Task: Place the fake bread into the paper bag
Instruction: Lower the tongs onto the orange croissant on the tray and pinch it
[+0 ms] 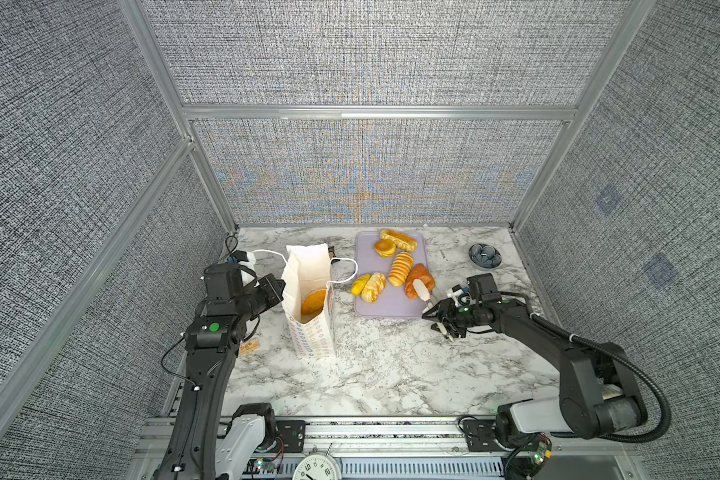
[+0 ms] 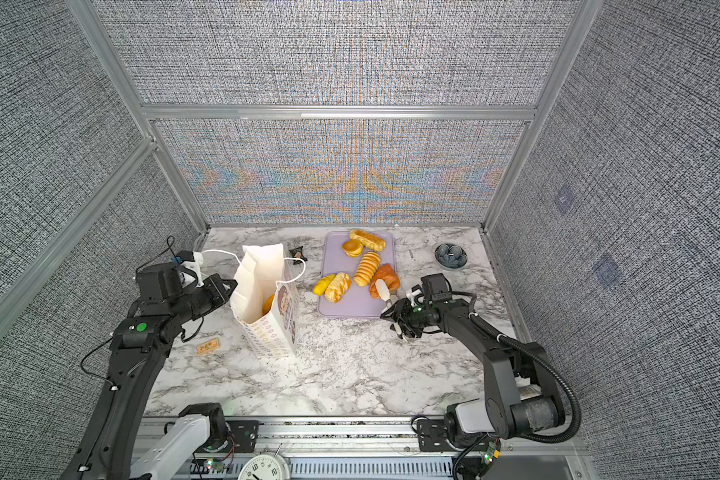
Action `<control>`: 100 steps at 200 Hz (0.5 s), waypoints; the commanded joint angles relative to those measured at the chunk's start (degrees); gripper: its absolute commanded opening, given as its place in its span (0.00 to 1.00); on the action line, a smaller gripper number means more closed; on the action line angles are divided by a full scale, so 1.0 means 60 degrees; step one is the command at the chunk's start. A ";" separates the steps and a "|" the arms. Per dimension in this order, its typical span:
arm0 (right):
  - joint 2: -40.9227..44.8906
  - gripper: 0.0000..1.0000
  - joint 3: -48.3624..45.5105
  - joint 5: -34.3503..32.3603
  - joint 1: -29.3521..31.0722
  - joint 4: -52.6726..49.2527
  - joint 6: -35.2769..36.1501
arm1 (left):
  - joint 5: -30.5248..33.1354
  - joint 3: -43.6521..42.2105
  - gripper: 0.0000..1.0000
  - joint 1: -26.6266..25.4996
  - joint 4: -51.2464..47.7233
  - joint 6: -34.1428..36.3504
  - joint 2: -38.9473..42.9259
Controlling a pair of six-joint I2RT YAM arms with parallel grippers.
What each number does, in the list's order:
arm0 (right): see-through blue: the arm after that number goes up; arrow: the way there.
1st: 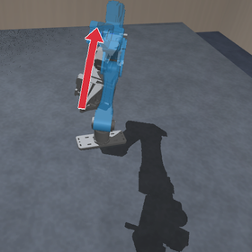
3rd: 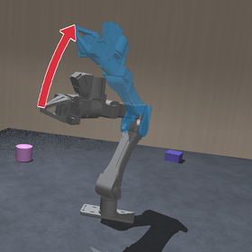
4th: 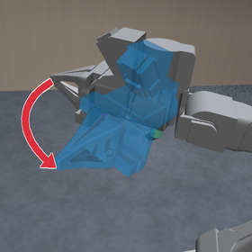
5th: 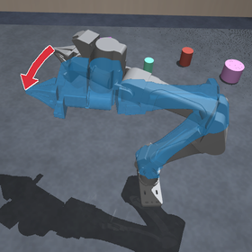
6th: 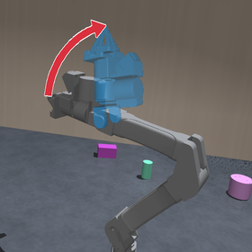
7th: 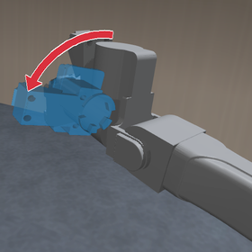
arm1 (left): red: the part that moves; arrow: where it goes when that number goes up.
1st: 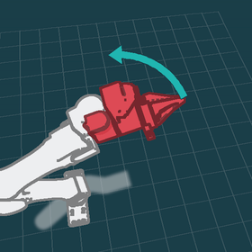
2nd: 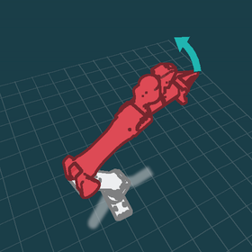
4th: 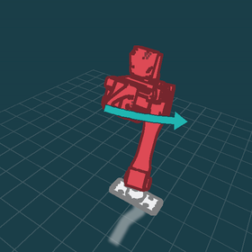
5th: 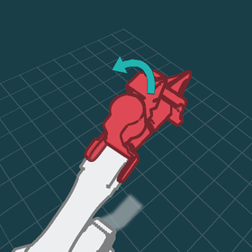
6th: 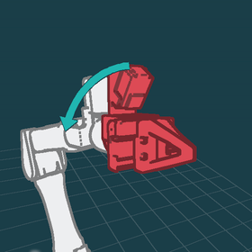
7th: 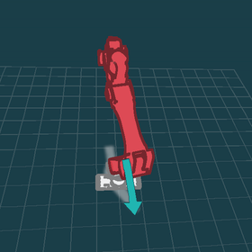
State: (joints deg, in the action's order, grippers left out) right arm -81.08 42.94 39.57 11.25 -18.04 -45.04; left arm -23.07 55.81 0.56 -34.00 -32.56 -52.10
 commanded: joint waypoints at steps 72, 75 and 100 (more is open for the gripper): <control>-0.0567 0.51 0.0101 0.0520 -0.0080 0.1021 -0.0302 | -0.0051 0.0076 0.02 0.0012 -0.0109 0.0101 0.0026; -0.0585 0.51 0.0103 0.0512 -0.0106 0.1027 -0.0302 | -0.0051 0.0073 0.02 0.0019 -0.0107 0.0095 0.0018; -0.0872 0.51 0.0218 0.0565 -0.0215 0.1167 -0.0304 | -0.0056 0.0088 0.02 0.0019 -0.0110 0.0094 -0.0018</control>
State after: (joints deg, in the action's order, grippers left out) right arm -85.21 43.46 42.06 10.46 -13.41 -46.57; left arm -23.05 55.92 0.56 -34.44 -32.53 -52.03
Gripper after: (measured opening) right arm 0.508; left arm 0.049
